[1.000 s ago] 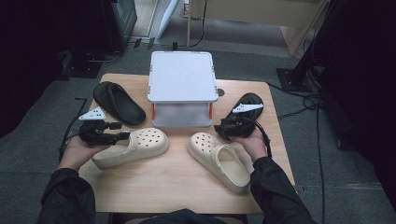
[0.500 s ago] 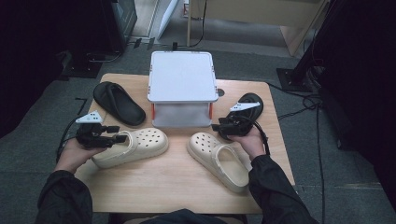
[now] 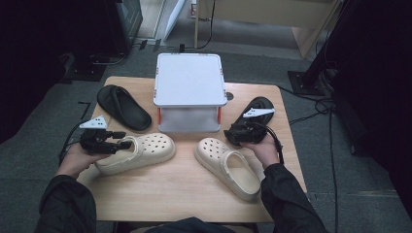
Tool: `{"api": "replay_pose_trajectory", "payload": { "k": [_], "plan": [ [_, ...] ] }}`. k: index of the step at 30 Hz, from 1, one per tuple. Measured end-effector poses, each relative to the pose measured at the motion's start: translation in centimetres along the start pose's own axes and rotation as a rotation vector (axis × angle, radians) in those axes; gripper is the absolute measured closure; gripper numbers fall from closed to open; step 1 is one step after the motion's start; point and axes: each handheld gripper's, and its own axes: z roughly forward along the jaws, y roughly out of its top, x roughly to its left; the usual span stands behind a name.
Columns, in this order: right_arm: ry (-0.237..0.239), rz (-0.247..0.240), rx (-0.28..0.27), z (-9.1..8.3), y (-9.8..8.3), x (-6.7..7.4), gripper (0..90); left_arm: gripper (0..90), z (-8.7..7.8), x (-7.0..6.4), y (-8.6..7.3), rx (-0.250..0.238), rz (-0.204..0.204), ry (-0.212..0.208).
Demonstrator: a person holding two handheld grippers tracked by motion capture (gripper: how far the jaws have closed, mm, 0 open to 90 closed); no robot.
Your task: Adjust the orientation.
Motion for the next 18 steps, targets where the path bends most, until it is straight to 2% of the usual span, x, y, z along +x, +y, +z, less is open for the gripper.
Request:
{"api": "replay_pose_trajectory", "payload": {
  "k": [3,11,18],
  "plan": [
    [-0.005,0.003,0.006,-0.1,-0.1,-0.1,47.0,43.8,0.4,0.3,0.0,0.018,-0.01,0.008],
    [-0.014,0.002,0.013,-0.2,-0.5,0.0,47.0,48.2,2.6,0.3,0.8,0.065,0.023,-0.024],
    [-0.015,0.004,0.015,-0.2,-0.6,0.0,47.0,54.1,2.6,0.3,0.8,0.06,0.032,-0.005]
  ]
}}
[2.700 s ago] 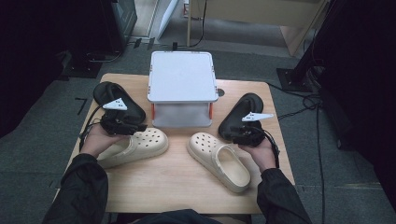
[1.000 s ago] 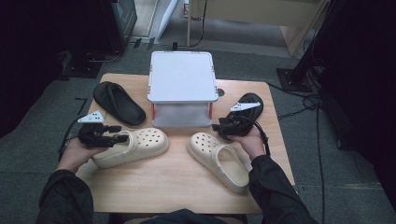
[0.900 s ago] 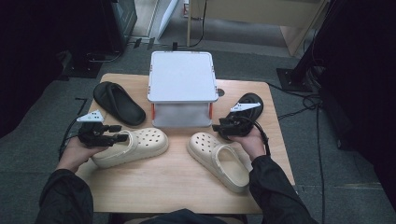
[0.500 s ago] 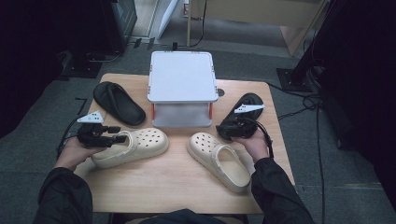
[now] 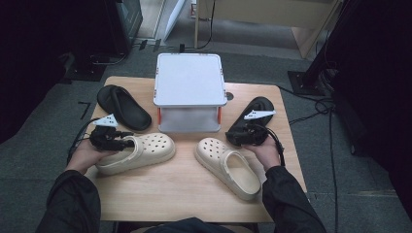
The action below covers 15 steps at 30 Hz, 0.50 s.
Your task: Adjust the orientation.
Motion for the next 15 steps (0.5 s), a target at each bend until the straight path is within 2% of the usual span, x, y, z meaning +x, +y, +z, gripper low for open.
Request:
{"api": "replay_pose_trajectory", "payload": {
  "k": [2,5,9,11,12,14,15],
  "plan": [
    [0.0,0.0,0.0,0.0,0.0,0.0,47.0,56.7,-0.1,-0.1,0.0,0.001,0.013,0.004],
    [0.003,-0.003,0.003,0.1,0.0,0.0,46.9,61.1,-0.1,-0.2,0.0,0.005,0.005,-0.015],
    [0.002,-0.003,0.001,0.1,0.0,0.0,46.9,68.0,-0.2,-0.6,0.2,0.009,0.018,-0.036],
    [0.003,-0.002,0.001,0.1,0.0,0.0,46.9,69.9,-0.1,-0.6,0.2,0.01,0.016,-0.042],
    [0.003,-0.002,0.001,0.1,0.0,0.0,46.9,69.9,0.0,-0.7,0.3,0.017,-0.001,-0.059],
    [0.002,0.001,0.002,0.1,0.0,0.0,46.9,71.6,0.0,-1.0,0.4,0.025,0.007,-0.056],
    [0.003,0.0,0.0,0.1,0.0,0.0,46.8,72.5,0.0,-1.2,0.5,0.025,0.026,-0.041]
  ]
}}
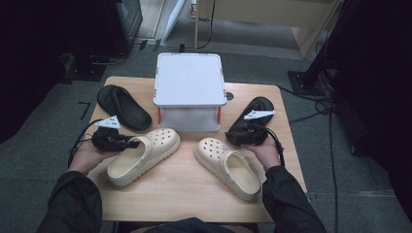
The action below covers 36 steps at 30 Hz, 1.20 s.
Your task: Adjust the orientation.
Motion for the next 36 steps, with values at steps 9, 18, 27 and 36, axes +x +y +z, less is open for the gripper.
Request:
{"api": "replay_pose_trajectory", "payload": {
  "k": [9,18,27,36],
  "plan": [
    [0.0,0.008,0.006,0.1,0.0,0.0,46.5,77.5,-0.9,-1.2,0.4,-0.074,0.046,0.005],
    [0.0,0.01,0.009,0.3,-0.1,0.0,46.3,78.2,-1.6,-2.8,2.2,-0.152,0.091,-0.005],
    [-0.003,0.002,0.018,0.4,0.0,0.1,46.2,78.4,-0.6,-3.0,4.1,-0.174,0.099,0.021],
    [-0.022,0.017,0.021,0.0,-0.6,-0.1,46.0,78.6,0.7,-2.3,5.2,-0.158,0.075,0.098]
  ]
}}
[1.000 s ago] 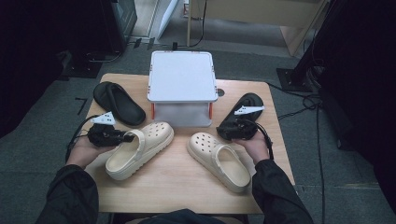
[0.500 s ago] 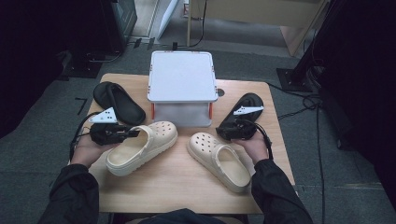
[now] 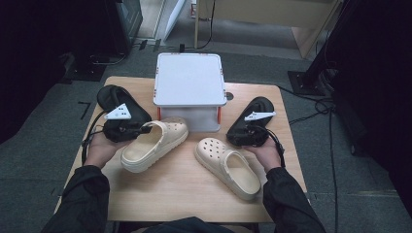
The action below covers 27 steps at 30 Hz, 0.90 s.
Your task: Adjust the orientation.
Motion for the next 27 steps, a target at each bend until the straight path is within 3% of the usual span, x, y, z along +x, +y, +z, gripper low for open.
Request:
{"api": "replay_pose_trajectory", "payload": {
  "k": [3,9,16,21,22,27],
  "plan": [
    [-0.005,0.006,0.005,-0.2,-0.3,0.0,45.7,78.5,1.0,0.3,0.1,0.024,0.001,0.01],
    [-0.017,0.02,0.003,-1.0,-1.0,0.0,45.7,78.5,2.2,0.8,0.3,0.011,-0.012,0.022],
    [-0.024,0.037,-0.036,-1.9,-1.4,0.3,45.8,76.8,2.9,1.5,-0.5,0.066,-0.079,-0.037],
    [-0.018,0.026,-0.049,-1.9,-1.1,0.9,46.1,73.7,3.0,1.6,-0.9,0.084,-0.073,-0.052],
    [-0.01,0.025,-0.062,-1.9,-0.8,1.3,46.2,72.4,3.0,1.7,-1.2,0.105,-0.08,-0.073],
    [-0.006,-0.031,-0.053,-1.3,0.6,3.0,46.2,62.2,3.0,2.0,-1.5,0.111,-0.114,-0.089]
  ]
}}
